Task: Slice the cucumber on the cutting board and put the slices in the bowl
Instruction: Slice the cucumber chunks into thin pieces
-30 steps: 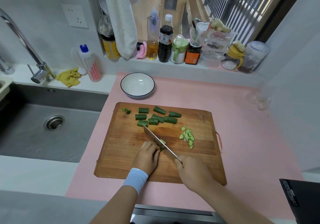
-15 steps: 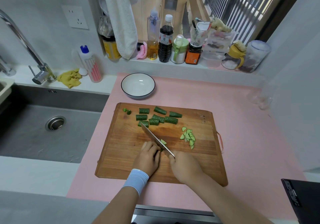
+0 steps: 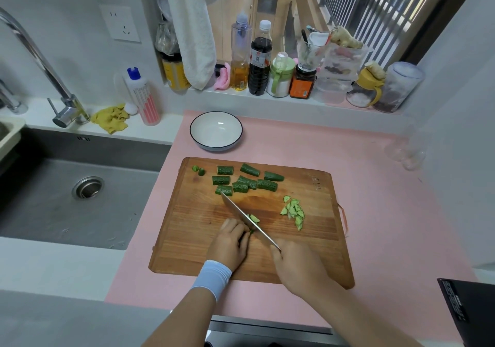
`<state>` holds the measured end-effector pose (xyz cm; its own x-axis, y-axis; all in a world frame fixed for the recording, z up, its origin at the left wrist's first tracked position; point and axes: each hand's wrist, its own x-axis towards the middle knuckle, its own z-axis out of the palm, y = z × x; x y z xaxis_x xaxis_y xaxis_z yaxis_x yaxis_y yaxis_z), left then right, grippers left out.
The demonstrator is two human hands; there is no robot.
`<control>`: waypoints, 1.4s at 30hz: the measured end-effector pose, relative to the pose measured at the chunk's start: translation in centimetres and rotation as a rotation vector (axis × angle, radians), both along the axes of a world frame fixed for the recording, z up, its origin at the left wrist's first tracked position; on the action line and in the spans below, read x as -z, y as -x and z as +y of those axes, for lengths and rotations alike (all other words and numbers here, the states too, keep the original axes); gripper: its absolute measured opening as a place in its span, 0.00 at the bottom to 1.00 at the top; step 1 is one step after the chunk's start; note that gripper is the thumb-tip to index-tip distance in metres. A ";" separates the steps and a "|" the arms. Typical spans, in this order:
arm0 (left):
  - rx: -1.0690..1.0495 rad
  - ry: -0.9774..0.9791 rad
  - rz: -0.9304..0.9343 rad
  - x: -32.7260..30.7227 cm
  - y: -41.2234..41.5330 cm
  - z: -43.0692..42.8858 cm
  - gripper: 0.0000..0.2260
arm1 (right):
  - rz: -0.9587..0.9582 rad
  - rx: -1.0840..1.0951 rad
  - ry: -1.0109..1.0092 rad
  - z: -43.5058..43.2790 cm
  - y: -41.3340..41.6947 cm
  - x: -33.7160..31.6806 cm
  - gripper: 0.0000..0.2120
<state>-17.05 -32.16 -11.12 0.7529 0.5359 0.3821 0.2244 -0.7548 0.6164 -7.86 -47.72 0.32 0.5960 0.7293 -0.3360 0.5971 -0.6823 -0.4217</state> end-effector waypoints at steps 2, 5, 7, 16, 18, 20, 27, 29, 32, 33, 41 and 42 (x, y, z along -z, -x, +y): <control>-0.004 0.002 -0.004 -0.1 0.0 0.0 0.05 | -0.010 -0.016 0.000 -0.4 -0.2 0.0 0.18; -0.008 0.010 -0.004 -0.1 0.0 0.0 0.05 | -0.015 -0.019 0.011 -0.6 -0.3 0.2 0.18; -0.011 0.012 -0.004 -0.1 0.0 -0.1 0.04 | -0.003 -0.010 0.017 -0.5 -0.2 0.3 0.18; -0.022 0.001 0.005 0.0 -0.1 -0.2 0.05 | 0.028 0.014 0.060 2.5 -0.3 0.9 0.15; -0.028 0.003 0.023 0.1 0.0 -0.2 0.06 | 0.022 0.013 0.056 2.6 -0.3 0.8 0.13; -0.027 0.002 0.029 0.2 0.0 -0.2 0.06 | 0.012 0.012 0.048 2.5 -0.3 0.8 0.13; -0.036 0.006 0.010 0.2 0.0 -0.1 0.03 | -0.032 0.007 0.033 1.8 0.5 0.8 0.13; -0.038 0.008 0.008 0.2 0.0 0.0 0.05 | -0.012 0.007 0.009 1.2 0.6 0.5 0.13; -0.030 -0.003 -0.005 0.1 0.0 0.0 0.06 | 0.001 -0.002 0.000 0.2 0.4 0.1 0.16; -0.026 0.000 -0.006 0.0 0.0 -0.1 0.06 | 0.001 -0.004 0.001 -0.1 0.3 0.0 0.18; -0.030 0.020 -0.006 0.1 -0.1 0.0 0.05 | 0.014 -0.008 0.002 0.1 0.1 0.3 0.19; -0.032 0.020 -0.009 0.1 -0.1 0.0 0.04 | 0.021 -0.003 0.010 0.3 0.0 0.4 0.19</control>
